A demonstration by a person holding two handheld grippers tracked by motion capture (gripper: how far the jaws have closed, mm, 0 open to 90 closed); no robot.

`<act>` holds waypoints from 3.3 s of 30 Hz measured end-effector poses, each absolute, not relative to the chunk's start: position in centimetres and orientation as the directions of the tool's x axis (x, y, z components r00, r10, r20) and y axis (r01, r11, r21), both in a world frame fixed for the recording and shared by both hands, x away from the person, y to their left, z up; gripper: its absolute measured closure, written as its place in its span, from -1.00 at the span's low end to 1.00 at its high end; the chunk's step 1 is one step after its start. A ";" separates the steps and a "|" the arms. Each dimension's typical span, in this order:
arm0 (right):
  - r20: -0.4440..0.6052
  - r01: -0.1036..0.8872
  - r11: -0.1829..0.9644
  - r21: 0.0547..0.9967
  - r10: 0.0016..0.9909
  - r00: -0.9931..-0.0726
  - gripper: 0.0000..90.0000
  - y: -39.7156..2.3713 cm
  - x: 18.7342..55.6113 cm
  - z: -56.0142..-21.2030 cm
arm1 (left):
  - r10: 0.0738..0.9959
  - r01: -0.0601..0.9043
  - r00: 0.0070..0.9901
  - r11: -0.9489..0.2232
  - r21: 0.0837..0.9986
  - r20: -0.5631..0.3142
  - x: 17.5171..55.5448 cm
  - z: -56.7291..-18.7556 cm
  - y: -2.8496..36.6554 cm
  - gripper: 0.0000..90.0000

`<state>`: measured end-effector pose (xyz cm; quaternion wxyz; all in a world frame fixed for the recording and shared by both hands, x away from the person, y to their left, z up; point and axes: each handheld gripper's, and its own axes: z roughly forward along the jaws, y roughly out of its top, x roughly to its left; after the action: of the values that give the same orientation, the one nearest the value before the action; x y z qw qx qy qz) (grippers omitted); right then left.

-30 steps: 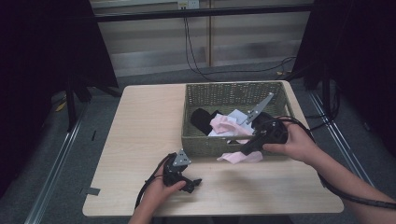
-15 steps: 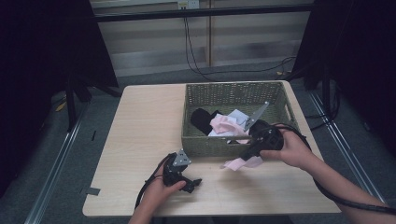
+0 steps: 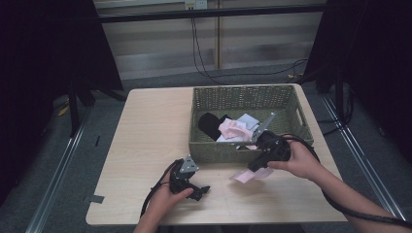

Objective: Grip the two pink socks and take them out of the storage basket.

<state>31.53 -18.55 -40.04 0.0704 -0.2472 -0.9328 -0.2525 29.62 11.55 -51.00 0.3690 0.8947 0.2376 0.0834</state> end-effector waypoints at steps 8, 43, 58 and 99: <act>0.263 0.493 0.740 0.458 0.417 -0.870 0.43 -18.9 31.4 -38.1 | 0.485 0.361 0.874 -0.617 0.699 -0.024 29.6 -51.0 11.6 -1.00; 0.137 0.631 0.610 0.479 0.658 -0.740 0.01 -19.7 43.8 -40.4 | 0.491 0.366 0.871 -0.607 0.706 -0.030 29.6 -51.0 11.5 -1.00; 0.178 0.678 0.645 0.352 0.665 -0.725 0.89 -18.1 45.5 -42.9 | 0.492 0.368 0.870 -0.607 0.705 -0.031 29.6 -51.0 11.5 -1.00; 0.183 0.637 0.656 0.405 0.624 -0.760 0.95 -21.3 42.7 -31.5 | 0.490 0.367 0.871 -0.610 0.702 -0.030 29.6 -51.0 11.5 -1.00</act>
<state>42.69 -21.32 -31.54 0.0137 -0.3465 -0.9099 -0.2276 29.62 11.52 -51.00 0.3707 0.8934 0.2398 0.0828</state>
